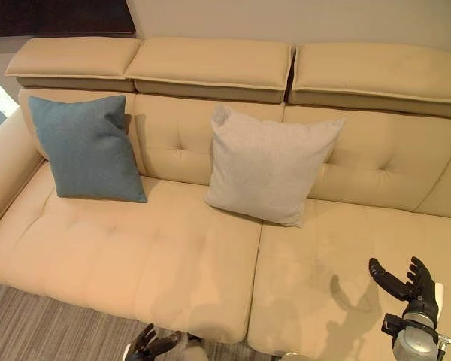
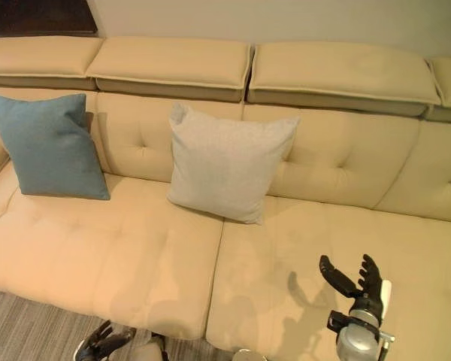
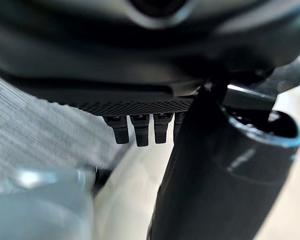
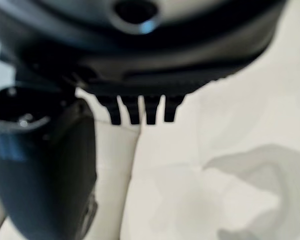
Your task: Pick up all the scattered cushions and arrange them neatly on the sofa.
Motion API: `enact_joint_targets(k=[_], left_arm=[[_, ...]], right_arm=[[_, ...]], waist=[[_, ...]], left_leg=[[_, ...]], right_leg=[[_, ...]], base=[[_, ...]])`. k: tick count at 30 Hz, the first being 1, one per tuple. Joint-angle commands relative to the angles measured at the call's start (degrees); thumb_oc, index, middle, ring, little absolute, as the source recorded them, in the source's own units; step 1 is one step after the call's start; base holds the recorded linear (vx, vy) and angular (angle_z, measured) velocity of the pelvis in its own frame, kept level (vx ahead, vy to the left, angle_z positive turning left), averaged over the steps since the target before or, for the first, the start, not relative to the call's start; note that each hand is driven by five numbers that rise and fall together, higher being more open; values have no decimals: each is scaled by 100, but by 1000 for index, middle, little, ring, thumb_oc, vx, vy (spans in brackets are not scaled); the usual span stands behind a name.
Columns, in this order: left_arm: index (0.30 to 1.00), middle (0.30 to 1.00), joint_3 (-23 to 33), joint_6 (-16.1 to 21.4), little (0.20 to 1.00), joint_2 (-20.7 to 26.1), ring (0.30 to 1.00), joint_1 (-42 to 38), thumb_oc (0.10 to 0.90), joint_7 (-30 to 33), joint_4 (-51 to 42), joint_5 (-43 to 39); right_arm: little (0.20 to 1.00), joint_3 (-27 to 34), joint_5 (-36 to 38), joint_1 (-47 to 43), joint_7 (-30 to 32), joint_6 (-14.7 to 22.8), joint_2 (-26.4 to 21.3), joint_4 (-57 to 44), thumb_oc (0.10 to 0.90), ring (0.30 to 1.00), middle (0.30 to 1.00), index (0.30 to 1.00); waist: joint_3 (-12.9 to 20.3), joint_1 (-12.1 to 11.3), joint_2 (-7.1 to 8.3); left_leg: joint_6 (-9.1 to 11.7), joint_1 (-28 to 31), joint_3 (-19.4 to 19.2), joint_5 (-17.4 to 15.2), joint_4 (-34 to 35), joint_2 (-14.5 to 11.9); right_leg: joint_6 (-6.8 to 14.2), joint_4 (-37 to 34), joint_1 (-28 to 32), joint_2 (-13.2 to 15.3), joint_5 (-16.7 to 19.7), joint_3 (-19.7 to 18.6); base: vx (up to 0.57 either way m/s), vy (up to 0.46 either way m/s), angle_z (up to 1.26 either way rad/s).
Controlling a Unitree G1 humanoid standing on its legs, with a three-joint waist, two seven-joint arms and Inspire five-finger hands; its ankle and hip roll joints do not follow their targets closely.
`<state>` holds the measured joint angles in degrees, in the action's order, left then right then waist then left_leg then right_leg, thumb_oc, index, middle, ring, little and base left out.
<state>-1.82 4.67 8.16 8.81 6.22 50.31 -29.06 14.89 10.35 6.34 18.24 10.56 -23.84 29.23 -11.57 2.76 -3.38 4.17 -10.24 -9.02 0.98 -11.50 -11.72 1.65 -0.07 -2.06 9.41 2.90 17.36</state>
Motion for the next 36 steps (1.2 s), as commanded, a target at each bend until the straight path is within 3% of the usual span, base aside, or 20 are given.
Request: enact_joint_targets(k=[1, 4, 6, 9, 14, 15, 18, 22, 24, 26, 28, 29, 32, 34, 36], left_arm=[[900, 900, 116, 478, 900, 270, 900, -312, 800, 46, 5, 404], [900, 900, -159, 464, 900, 216, 900, -308, 800, 231, -138, 715], [900, 900, -277, 495, 900, 145, 900, -419, 800, 276, -192, 666], [900, 900, -511, 539, 900, 110, 900, -687, 800, 380, -98, 830], [900, 900, -618, 420, 900, 22, 900, -918, 800, 454, 250, 1128], [900, 900, -632, 301, 900, -9, 900, -1047, 800, 419, 528, 1237], [900, 900, -555, 175, 900, -69, 900, -1125, 800, 336, 1044, 1354], [900, 900, -681, 7, 900, -104, 900, -1198, 800, 267, 1579, 2124], [900, 900, -683, -27, 900, -89, 900, -1205, 800, 286, 1654, 2210], [900, 900, -491, -179, 900, -30, 900, -1126, 800, 361, 2039, 2369], [900, 900, -395, -205, 900, 2, 900, -1116, 800, 388, 2145, 2386], [900, 900, -166, -271, 900, 66, 900, -1056, 800, 382, 2362, 2405], [900, 900, -60, -257, 900, 187, 900, -983, 800, 441, 2376, 2417], [900, 900, -62, -216, 900, 195, 900, -1004, 800, 506, 2340, 2463], [900, 900, -62, -172, 900, 206, 900, -1028, 800, 583, 2271, 2505]], right_arm=[[900, 100, -239, -249, 395, 359, -305, -585, 800, 900, 900, 900], [900, -48, -216, -293, 450, 270, -221, -608, 800, 900, 900, 900], [900, -148, -207, -427, 487, 238, -170, -585, 800, 900, 900, 900], [900, -226, -234, -505, 543, 175, -10, -638, 800, 900, 900, 900], [900, -331, -469, -554, 594, 72, 235, -764, 800, 900, 900, 900], [900, -440, -502, -600, 643, 62, 307, -820, 800, 900, 900, 900], [900, -551, -589, -611, 624, 22, 333, -857, 800, 900, 900, 900], [900, -661, -729, -553, 578, -54, 397, -771, 800, 900, 900, 900], [900, -699, -725, -543, 558, -63, 411, -758, 800, 900, 900, 900], [900, -909, -723, -653, 462, -92, 441, -700, 800, 900, 900, 900], [900, -983, -724, -678, 423, -90, 482, -710, 800, 900, 900, 900], [900, -1140, -764, -735, 322, -86, 480, -744, 800, 900, 900, 900], [900, -1274, -859, -707, 286, -77, 496, -866, 800, 900, 900, 900], [900, -1344, -900, -674, 306, -75, 530, -938, 800, 900, 900, 900], [900, -1441, -972, -608, 282, -74, 517, -1042, 800, 900, 900, 900]], waist=[[235, 299, 150], [237, 416, 90], [231, 501, 75], [143, 560, 243], [-112, 498, 400], [-263, 464, 372], [-267, 387, 381], [-9, 179, 344], [69, 127, 343], [353, -177, 407], [431, -281, 442], [612, -509, 526], [702, -738, 653], [675, -710, 650], [667, -644, 568]], left_leg=[[285, 1377, 325, -566, -1316, 137], [244, 1639, 1004, -794, -1487, 501], [15, 1966, 953, -1575, -730, 687], [-367, 1904, 944, -2237, -119, 1175], [-521, 1915, 738, -2024, 301, 1350], [-551, 1729, 545, -1850, 305, 1270], [-655, 1524, 265, -1589, 450, 1285], [-801, 1228, -160, -1278, 567, 1237], [-813, 1164, -271, -1242, 566, 1224], [-814, 919, -743, -1210, 470, 1176], [-828, 849, -918, -1207, 432, 1158], [-829, 689, -1317, -1096, 444, 1125], [-794, 497, -1717, -951, 414, 1072], [-715, 467, -1775, -867, 338, 1040], [-602, 392, -1842, -800, 195, 847]], right_leg=[[188, 453, -421, -77, -460, -38], [300, 589, -767, -127, -217, -339], [463, 634, -1073, -81, 44, -452], [792, 266, -1393, 232, 553, -538], [979, -221, -1435, 312, 721, -308], [951, 63, -1413, 359, 432, -129], [780, 828, -1116, 474, 121, -64], [677, 1758, -489, 659, -329, -72], [655, 1848, -354, 672, -405, -62], [727, 1841, 400, 794, -619, 434], [745, 1805, 562, 831, -608, 572], [832, 1670, 918, 903, -426, 971], [927, 1383, 1133, 732, -298, 1043], [885, 1124, 1053, 533, -593, 898], [706, 686, 1178, 268, -928, 869]], base=[[-233, 159, -14], [-295, 225, -11], [-343, 292, -32], [-363, 287, -5], [-378, 222, -31], [-455, 117, -56], [-441, 116, -95], [-285, 42, -44], [-184, -19, -83], [-223, -97, -79], [-156, -85, -92], [-240, -152, -94], [-207, -165, -116], [-84, -230, -138], [-93, -260, -53]])
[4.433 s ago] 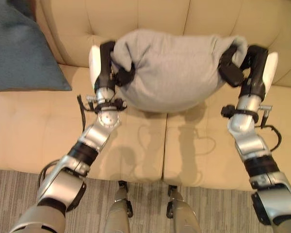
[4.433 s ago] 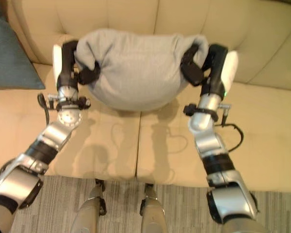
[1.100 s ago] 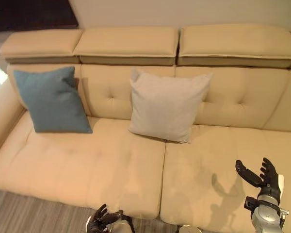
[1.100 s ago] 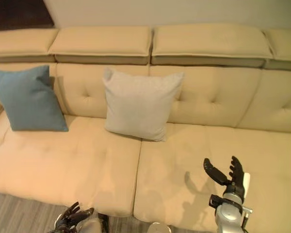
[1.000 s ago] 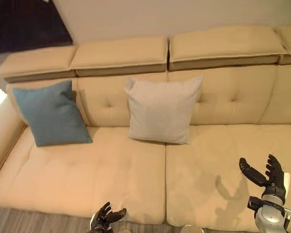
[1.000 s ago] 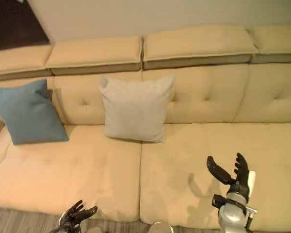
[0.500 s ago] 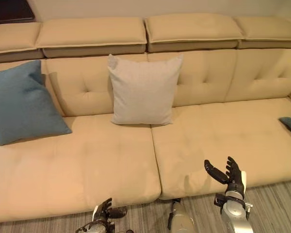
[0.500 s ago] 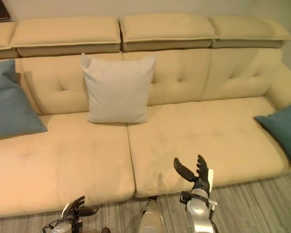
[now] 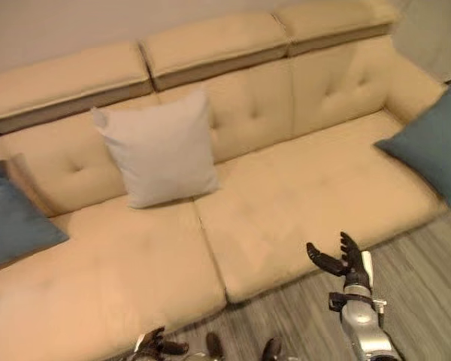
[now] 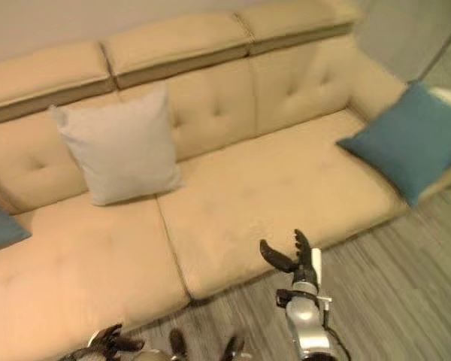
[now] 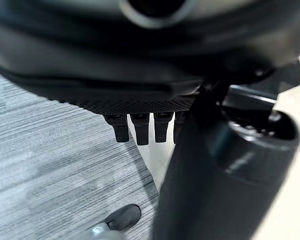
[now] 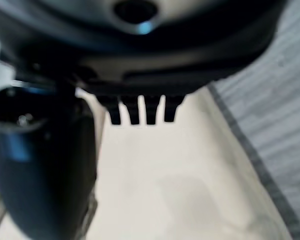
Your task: Pick up all the scattered cushions and arrange them neatly on the sofa.
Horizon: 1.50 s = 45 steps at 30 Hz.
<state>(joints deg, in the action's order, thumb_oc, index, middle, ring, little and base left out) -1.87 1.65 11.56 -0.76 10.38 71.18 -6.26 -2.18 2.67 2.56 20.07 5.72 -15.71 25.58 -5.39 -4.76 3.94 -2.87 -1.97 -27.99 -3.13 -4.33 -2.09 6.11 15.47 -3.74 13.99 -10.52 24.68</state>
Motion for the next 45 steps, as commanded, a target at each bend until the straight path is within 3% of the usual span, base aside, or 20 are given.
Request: enact_joint_targets(k=[1, 6, 8, 10, 11, 13, 15, 19, 22, 24, 25, 26, 32, 34, 36, 37, 41, 42, 43, 45], left_arm=[[900, 900, -107, 149, 900, -139, 900, -84, 800, 190, 157, 276], [900, 900, -638, 199, 900, -232, 900, -120, 800, 215, -126, 643], [900, 900, -750, 205, 900, -259, 900, -172, 800, 240, -201, 650], [900, 900, -850, 223, 900, -315, 900, -280, 800, 328, -242, 591], [900, 900, -924, 229, 900, -334, 900, -302, 800, 361, -285, 564], [900, 900, -1056, 238, 900, -411, 900, -231, 800, 406, -346, 567], [900, 900, -1114, 253, 900, -464, 900, -230, 800, 425, -242, 588], [900, 900, -1412, 216, 900, -549, 900, -390, 800, 321, -62, 1081], [900, 900, -1881, 116, 900, -508, 900, -533, 800, 267, -124, 1843], [900, 900, -2046, 133, 900, -396, 900, -628, 800, 262, -264, 2120], [900, 900, -2046, 133, 900, -396, 900, -628, 800, 261, -264, 2120], [900, 900, -2065, 92, 900, -371, 900, -703, 800, 245, -321, 2207], [900, 900, -2094, 99, 900, -302, 900, -906, 800, 364, -408, 2329], [900, 900, -2129, 99, 900, -298, 900, -880, 800, 369, -435, 2361], [900, 900, -2178, 110, 900, -292, 900, -819, 800, 365, -479, 2488], [900, 900, -2176, 110, 900, -292, 900, -817, 800, 365, -480, 2490], [900, 900, -2077, 145, 900, -238, 900, -748, 800, 470, -523, 2355], [900, 900, -2075, 144, 900, -239, 900, -748, 800, 470, -524, 2355], [900, 900, -2042, 204, 900, -218, 900, -695, 800, 514, -679, 2196], [900, 900, -2063, 261, 900, -177, 900, -658, 800, 591, -878, 2114]], right_arm=[[900, 233, -211, -209, 81, 419, -302, -692, 800, 900, 900, 900], [900, 70, -68, -148, 28, 529, -355, -487, 800, 900, 900, 900], [900, -38, -23, -142, 6, 545, -416, -506, 800, 900, 900, 900], [900, -157, -12, -156, -8, 552, -480, -496, 800, 900, 900, 900], [900, -219, -34, -149, -18, 556, -519, -468, 800, 900, 900, 900], [900, -380, -102, -194, -42, 548, -588, -491, 800, 900, 900, 900], [900, -528, -121, -245, -150, 585, -615, -433, 800, 900, 900, 900], [900, -619, -260, -441, -166, 531, -655, -372, 800, 900, 900, 900], [900, -745, -336, -673, -243, 518, -604, -545, 800, 900, 900, 900], [900, -805, -478, -656, -303, 510, -567, -710, 800, 900, 900, 900], [900, -805, -478, -656, -304, 510, -567, -711, 800, 900, 900, 900], [900, -838, -561, -566, -341, 509, -520, -705, 800, 900, 900, 900], [900, -723, -645, -454, -340, 421, -560, -658, 800, 900, 900, 900], [900, -701, -645, -479, -331, 406, -556, -660, 800, 900, 900, 900], [900, -713, -677, -503, -354, 393, -600, -667, 800, 900, 900, 900], [900, -714, -678, -501, -354, 392, -600, -668, 800, 900, 900, 900], [900, -851, -632, -384, -497, 481, -694, -808, 800, 900, 900, 900], [900, -853, -631, -385, -497, 482, -696, -806, 800, 900, 900, 900], [900, -974, -581, -375, -511, 515, -717, -758, 800, 900, 900, 900], [900, -1095, -581, -361, -559, 521, -784, -793, 800, 900, 900, 900]], waist=[[50, 161, -220], [-158, 433, -441], [-345, 484, -480], [-553, 413, -489], [-604, 364, -472], [-680, 184, -444], [-666, 180, -438], [-597, 363, -516], [-600, 420, -644], [-655, 338, -721], [-652, 341, -720], [-578, 238, -794], [-532, 403, -945], [-529, 407, -972], [-535, 392, -952], [-539, 392, -954], [-581, 463, -893], [-585, 470, -903], [-635, 485, -864], [-760, 438, -778]], left_leg=[[149, -440, 21, -342, -508, -175], [427, -509, -16, -164, -933, -580], [612, -677, 245, -34, -1440, -839], [755, -926, 1161, 327, -1624, -859], [752, -951, 1849, 206, -1544, -661], [626, -915, 3448, -240, -1502, 182], [517, -721, 3891, -510, -1299, 481], [341, -405, 3732, -503, -690, 723], [186, -278, 3290, -443, -247, 566], [169, -230, 2870, -381, -78, 348], [168, -233, 2873, -378, -76, 349], [224, -135, 2458, -433, 40, 136], [186, -120, 2299, -454, -114, 129], [211, -71, 2231, -484, -120, 90], [321, 50, 1950, -556, -183, -46], [324, 58, 1948, -557, -181, -51], [619, 99, 1935, -401, -867, -730], [627, 93, 1945, -410, -884, -745], [696, -140, 2038, 161, -1800, -1177], [593, -513, 2120, 481, -2707, -1354]], right_leg=[[202, -1023, 1367, -293, 287, 103], [-109, -1436, 1431, -686, 83, -105], [-272, -1520, 1470, -848, 3, -331], [-401, -1485, 1335, -908, 100, -487], [-384, -1440, 1247, -882, 140, -614], [-324, -1370, 1032, -922, 264, -1218], [-276, -1408, 890, -976, 367, -1697], [-164, -1419, 509, -1040, 647, -2273], [-52, -909, 86, -1015, 563, -2272], [-14, -380, -156, -571, 488, -1230], [-14, -382, -158, -570, 489, -1227], [-61, -278, 102, -91, 315, -94], [257, -435, -67, 452, 981, -1101], [284, -512, -68, 516, 1073, -1059], [387, -841, -15, 620, 1105, -623], [387, -863, 2, 612, 1114, -619], [40, -728, 59, 67, 571, -796], [33, -727, 66, 54, 566, -788], [-256, -834, 317, -330, 372, -796], [-461, -956, 552, -557, 280, -794]], base=[[-91, -238, -26], [-103, -195, -24], [-131, -186, -29], [-211, -102, -55], [-177, -47, -92], [-93, -47, -117], [-53, 12, -125], [-46, 133, -167], [-60, 127, -109], [-85, 50, -135], [11, -41, -171], [31, -73, -144], [26, -115, -57], [80, -158, -20], [120, -303, -39], [212, -436, -53], [223, -453, -36], [223, -556, -13], [223, -554, -3], [241, -563, 1]])
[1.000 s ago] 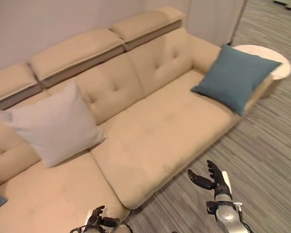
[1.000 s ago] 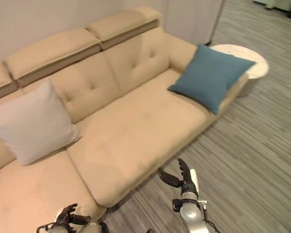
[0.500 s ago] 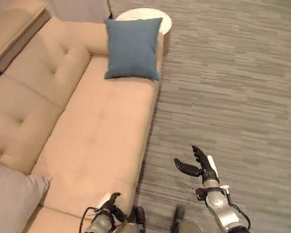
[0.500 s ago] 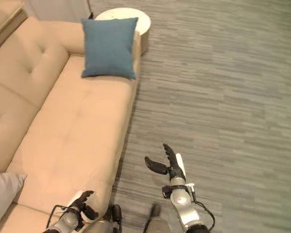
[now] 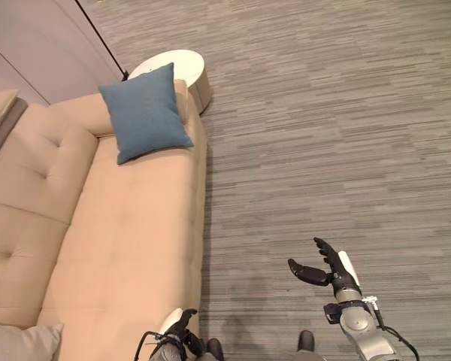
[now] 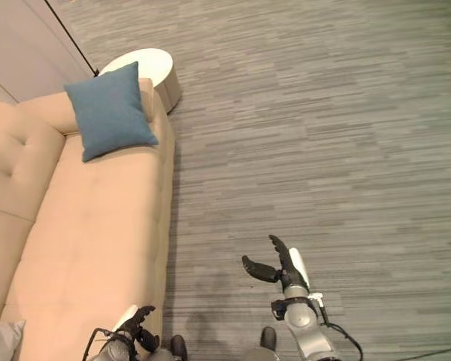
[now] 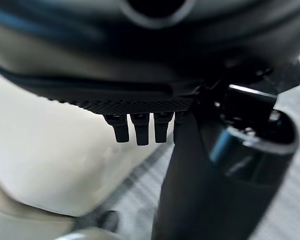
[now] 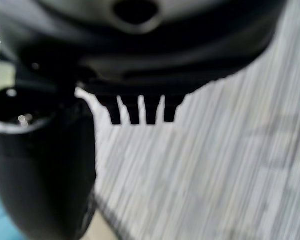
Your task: Pick up all the scattered cushions and arrange them neatly on the sofa.
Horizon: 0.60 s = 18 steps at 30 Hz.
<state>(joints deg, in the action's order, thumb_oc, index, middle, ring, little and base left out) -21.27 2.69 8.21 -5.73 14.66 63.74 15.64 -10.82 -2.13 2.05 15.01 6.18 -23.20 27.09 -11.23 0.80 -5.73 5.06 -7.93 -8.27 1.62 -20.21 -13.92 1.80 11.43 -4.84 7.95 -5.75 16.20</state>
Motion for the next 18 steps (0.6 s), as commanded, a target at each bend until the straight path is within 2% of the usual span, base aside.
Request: enact_joint_targets(k=[1, 2, 3, 4, 5, 6, 7, 8, 9, 10, 11, 13, 14, 16, 17, 18], left_arm=[[900, 900, -152, 199, 900, 173, 900, -127, 800, 173, -247, -75], [900, 900, -179, 220, 900, 213, 900, -96, 800, 182, -308, -45], [900, 900, -197, 246, 900, 221, 900, -64, 800, 209, -338, -55], [900, 900, -197, 246, 900, 223, 900, -62, 800, 209, -339, -56], [900, 900, -120, 273, 900, 212, 900, 59, 800, 199, -273, -110], [900, 900, -86, 265, 900, 197, 900, 121, 800, 178, -161, -113], [900, 900, -87, 263, 900, 180, 900, 149, 800, 164, -86, -109], [900, 900, -68, 230, 900, 145, 900, 183, 800, 125, 91, -84], [900, 900, -64, 237, 900, 139, 900, 180, 800, 129, 104, -81], [900, 900, 19, 151, 900, 90, 900, 212, 800, 113, 433, -46], [900, 900, 80, 108, 900, 81, 900, 218, 800, 101, 593, -44], [900, 900, 154, 67, 900, 102, 900, 260, 800, 100, 703, -49], [900, 900, 306, 25, 900, 111, 900, 467, 800, 81, 884, 10], [900, 900, 340, 17, 900, 129, 900, 482, 800, 116, 888, 13], [900, 900, 404, -16, 900, 193, 900, 495, 800, 120, 877, -22], [900, 900, 405, -24, 900, 233, 900, 473, 800, 114, 867, 5]], right_arm=[[900, -296, -112, -353, -63, 463, -59, -892, 800, 900, 900, 900], [900, -339, -113, -437, -25, 451, -62, -819, 800, 900, 900, 900], [900, -401, -106, -473, -27, 453, -33, -818, 800, 900, 900, 900], [900, -403, -106, -474, -27, 453, -31, -816, 800, 900, 900, 900], [900, -613, -67, -628, -59, 488, 81, -753, 800, 900, 900, 900], [900, -714, -35, -714, -83, 515, 169, -670, 800, 900, 900, 900], [900, -775, -20, -756, -98, 516, 238, -585, 800, 900, 900, 900], [900, -847, -51, -843, -81, 500, 276, -490, 800, 900, 900, 900], [900, -856, -52, -849, -75, 508, 278, -476, 800, 900, 900, 900], [900, -995, -72, -1014, -82, 465, 360, -350, 800, 900, 900, 900], [900, -1047, -86, -1081, -92, 433, 402, -311, 800, 900, 900, 900], [900, -1132, -110, -1170, -109, 406, 435, -297, 800, 900, 900, 900], [900, -1274, -186, -1131, -230, 420, 503, -265, 800, 900, 900, 900], [900, -1281, -224, -1109, -244, 394, 548, -240, 800, 900, 900, 900], [900, -1315, -255, -1122, -253, 364, 622, -237, 800, 900, 900, 900], [900, -1291, -260, -1094, -268, 372, 640, -265, 800, 900, 900, 900]], waist=[[-207, -150, 233], [-261, -219, 288], [-274, -257, 314], [-269, -255, 315], [-223, -481, 381], [-172, -592, 390], [-136, -652, 388], [-89, -713, 278], [-97, -711, 313], [-60, -832, 273], [-52, -885, 299], [-68, -949, 340], [50, -1025, 342], [116, -1050, 376], [210, -1137, 566], [235, -1157, 653]], left_leg=[[-267, -45, 87, -49, -1365, -156], [-269, -295, 102, -75, -1600, -69], [-283, -495, 136, -227, -1605, 123], [-287, -504, 138, -236, -1615, 124], [-360, -874, 181, -612, -1032, 898], [-390, -956, 42, -583, -342, 1086], [-404, -896, -70, -419, 270, 1140], [-351, -1017, -220, -1, 849, 1191], [-347, -933, -241, 59, 983, 1236], [-276, -1112, -373, 394, 1878, 1387], [-249, -1228, -364, 478, 2131, 1421], [-241, -1309, -281, 517, 2150, 1489], [-390, -1016, -5, 723, 2332, 1531], [-431, -1008, 63, 802, 2268, 1535], [-583, -893, 148, 708, 2113, 1661], [-679, -812, 149, 564, 1995, 1716]], right_leg=[[-83, -609, 759, -11, -257, 28], [-117, -672, 847, -48, -290, 27], [-107, -705, 869, -69, -307, -15], [-103, -701, 864, -66, -311, -13], [-19, -878, 1010, -172, -313, -107], [43, -975, 1125, -249, -333, -119], [80, -1016, 1181, -274, -356, -134], [101, -1058, 1260, -451, -385, -106], [107, -1058, 1279, -412, -401, -111], [130, -1094, 1496, -555, -490, -171], [127, -1141, 1584, -615, -514, -248], [114, -1163, 1696, -657, -545, -358], [167, -1109, 1805, -700, -657, -478], [170, -1074, 1796, -694, -657, -499], [267, -664, 1782, -572, -678, -512], [386, -145, 1683, -477, -566, -487]], base=[[189, -369, -7], [202, -283, -19], [133, -168, -14], [310, -159, -7], [387, -152, 11], [467, -165, -6], [369, -75, -27], [237, -32, -54], [445, -47, -47], [425, -45, -20], [552, -39, -14], [346, 24, -27], [388, 73, -64], [383, 72, -69], [401, 93, -25], [500, 166, 8]])
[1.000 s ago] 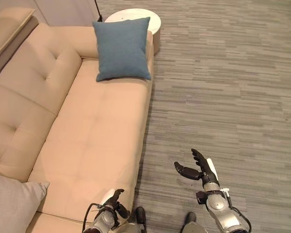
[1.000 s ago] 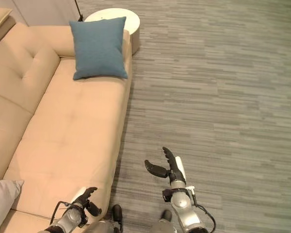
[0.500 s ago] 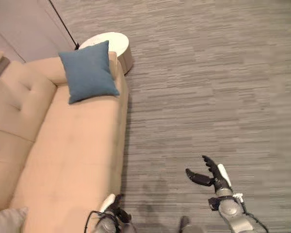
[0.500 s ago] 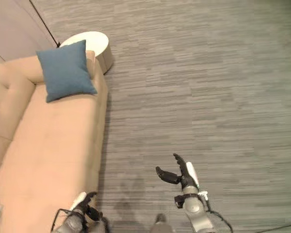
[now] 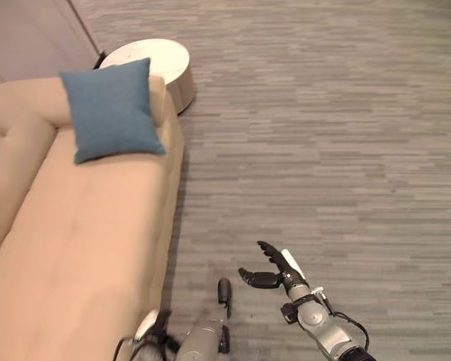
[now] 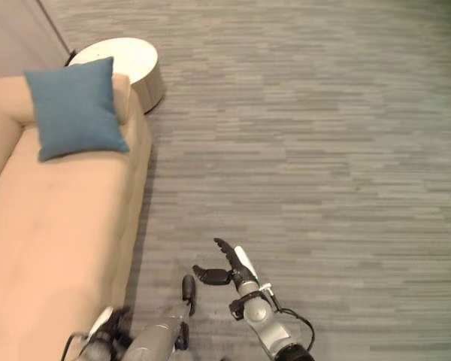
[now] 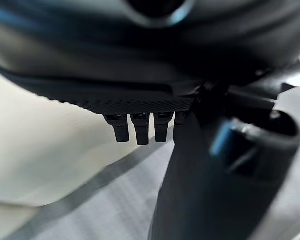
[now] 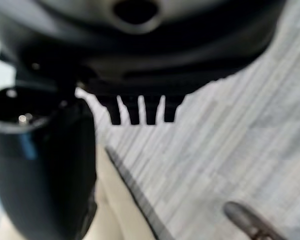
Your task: Pick up all the scattered cushions and arrange them neatly on the sofa.
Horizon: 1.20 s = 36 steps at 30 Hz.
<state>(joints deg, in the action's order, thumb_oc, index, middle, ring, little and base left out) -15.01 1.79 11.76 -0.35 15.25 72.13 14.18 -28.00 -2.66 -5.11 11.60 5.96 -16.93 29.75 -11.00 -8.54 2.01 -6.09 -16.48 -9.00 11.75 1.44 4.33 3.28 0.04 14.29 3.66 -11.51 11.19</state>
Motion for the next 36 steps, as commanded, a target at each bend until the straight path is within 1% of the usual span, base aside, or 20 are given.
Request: enact_joint_targets(k=[1, 3, 4, 6, 8, 11, 14, 17, 20, 21, 23, 24, 26, 27, 28, 29, 33, 34, 35, 36], left_arm=[[900, 900, -232, 72, 900, -106, 900, -118, 800, 66, -36, 131], [900, 900, -277, 95, 900, -74, 900, -221, 800, 118, -213, 52], [900, 900, -342, 107, 900, -32, 900, -323, 800, 142, -331, 3], [900, 900, -495, 127, 900, 31, 900, -515, 800, 197, -600, 8], [900, 900, -666, 134, 900, 14, 900, -662, 800, 209, -697, 101], [900, 900, -778, 159, 900, 7, 900, -695, 800, 165, -725, 198], [900, 900, -875, 142, 900, -30, 900, -760, 800, 174, -556, 603], [900, 900, -833, 135, 900, -6, 900, -781, 800, 138, -465, 705], [900, 900, -853, 130, 900, -10, 900, -738, 800, 184, -471, 875], [900, 900, -833, 127, 900, -25, 900, -697, 800, 190, -486, 823], [900, 900, -869, 166, 900, -68, 900, -613, 800, 190, -553, 720], [900, 900, -870, 166, 900, -66, 900, -615, 800, 190, -552, 720], [900, 900, -907, 187, 900, -41, 900, -613, 800, 162, -712, 632], [900, 900, -943, 198, 900, -26, 900, -605, 800, 146, -817, 613], [900, 900, -982, 221, 900, -3, 900, -605, 800, 149, -1022, 523], [900, 900, -1008, 238, 900, 9, 900, -612, 800, 159, -1103, 511], [900, 900, -1120, 260, 900, -17, 900, -605, 800, 117, -1349, 603], [900, 900, -1136, 265, 900, -21, 900, -584, 800, 78, -1340, 636], [900, 900, -1150, 258, 900, -15, 900, -577, 800, 71, -1276, 687], [900, 900, -1157, 246, 900, -19, 900, -586, 800, 75, -1198, 761]], right_arm=[[900, 436, -241, -390, 61, 372, 27, -501, 800, 900, 900, 900], [900, 474, -269, -437, 59, 325, 48, -454, 800, 900, 900, 900], [900, 506, -303, -452, 74, 307, 46, -456, 800, 900, 900, 900], [900, 562, -395, -442, 139, 278, 46, -458, 800, 900, 900, 900], [900, 631, -413, -423, 154, 262, 28, -489, 800, 900, 900, 900], [900, 688, -410, -351, 137, 265, -5, -516, 800, 900, 900, 900], [900, 735, -432, -300, 138, 248, -79, -480, 800, 900, 900, 900], [900, 808, -470, -268, 169, 224, -144, -408, 800, 900, 900, 900], [900, 843, -546, -157, 159, 197, -141, -385, 800, 900, 900, 900], [900, 861, -569, -130, 155, 201, -196, -359, 800, 900, 900, 900], [900, 975, -456, -79, 212, 209, -287, -235, 800, 900, 900, 900], [900, 976, -455, -81, 212, 209, -286, -235, 800, 900, 900, 900], [900, 1125, -278, -16, 289, 259, -359, -185, 800, 900, 900, 900], [900, 1185, -228, 18, 335, 254, -397, -194, 800, 900, 900, 900], [900, 1265, -160, 39, 390, 229, -485, -206, 800, 900, 900, 900], [900, 1313, -150, 42, 432, 208, -528, -167, 800, 900, 900, 900], [900, 1254, -97, -23, 481, 221, -480, -50, 800, 900, 900, 900], [900, 1241, -96, -29, 481, 222, -453, 12, 800, 900, 900, 900], [900, 1208, -100, -59, 513, 240, -430, 100, 800, 900, 900, 900], [900, 1214, -69, -128, 571, 250, -392, 267, 800, 900, 900, 900]], waist=[[201, -211, -61], [153, -128, -104], [112, -69, -176], [11, 73, -356], [-73, 276, -465], [-142, 420, -523], [-187, 640, -588], [-163, 774, -586], [-73, 778, -508], [-32, 791, -511], [11, 787, -590], [23, 801, -575], [-17, 779, -572], [-98, 719, -547], [-254, 571, -518], [-333, 507, -467], [-273, 222, -448], [-214, 141, -473], [-185, 73, -538], [-179, 33, -503]], left_leg=[[342, 102, 228, -583, -274, -39], [152, 422, 313, -874, -355, 67], [69, 678, 393, -1042, -366, 63], [12, 1079, 563, -1269, -356, 11], [47, 1437, 697, -1468, -368, -3], [123, 1679, 716, -1613, -353, -33], [375, 2044, 756, -1824, -135, -149], [493, 2345, 875, -2025, -77, -200], [594, 2509, 990, -2264, -195, -250], [655, 2605, 1036, -2402, -366, -354], [902, 2385, 1015, -2231, -1244, -720], [898, 2357, 1029, -2211, -1247, -701], [1116, 1702, 908, -1452, -2786, -1122], [1058, 1405, 866, -1217, -3465, -1268], [858, 945, 633, -1344, -4358, -1375], [850, 712, 499, -1382, -4495, -1373], [666, 137, -244, -1778, -2601, -844], [652, 124, -321, -1591, -1984, -721], [788, 54, -522, -1088, -1246, -691], [971, -54, -861, -900, -646, -731]], right_leg=[[473, 1682, -417, 138, 406, 90], [850, 3061, -885, 641, 1238, 350], [850, 3653, -1110, 860, 1491, 496], [667, 4248, -1561, 1188, 1355, 772], [424, 3742, -1876, 1194, 908, 942], [376, 3056, -2026, 1169, 771, 1106], [591, 1295, -2417, 1229, 1265, 915], [786, 581, -2744, 1290, 1769, 648], [761, 384, -2509, 1218, 1750, 570], [713, 550, -2493, 1163, 1737, 482], [480, 517, -2196, 884, 1394, 648], [480, 499, -2206, 903, 1414, 659], [143, 414, -1865, 646, 1143, 753], [16, 366, -1693, 559, 1071, 771], [-184, 266, -1378, 370, 874, 771], [-196, 245, -1264, 372, 784, 826], [34, -72, -833, 296, 582, 946], [93, -124, -766, 253, 564, 958], [131, -177, -639, 129, 491, 997], [149, -276, -359, 73, 287, 1039]], base=[[307, 170, 21], [323, 200, 39], [396, 183, 50], [375, 118, 61], [313, 8, 62], [272, -56, 40], [437, -199, -3], [397, -199, 19], [357, -190, 32], [445, -284, 43], [410, -320, 35], [190, -203, 31], [204, -264, 29], [261, -350, 19], [291, -333, -4], [319, -268, -30], [328, -17, -4], [353, 88, 11], [440, 38, 0], [339, 8, 0]])
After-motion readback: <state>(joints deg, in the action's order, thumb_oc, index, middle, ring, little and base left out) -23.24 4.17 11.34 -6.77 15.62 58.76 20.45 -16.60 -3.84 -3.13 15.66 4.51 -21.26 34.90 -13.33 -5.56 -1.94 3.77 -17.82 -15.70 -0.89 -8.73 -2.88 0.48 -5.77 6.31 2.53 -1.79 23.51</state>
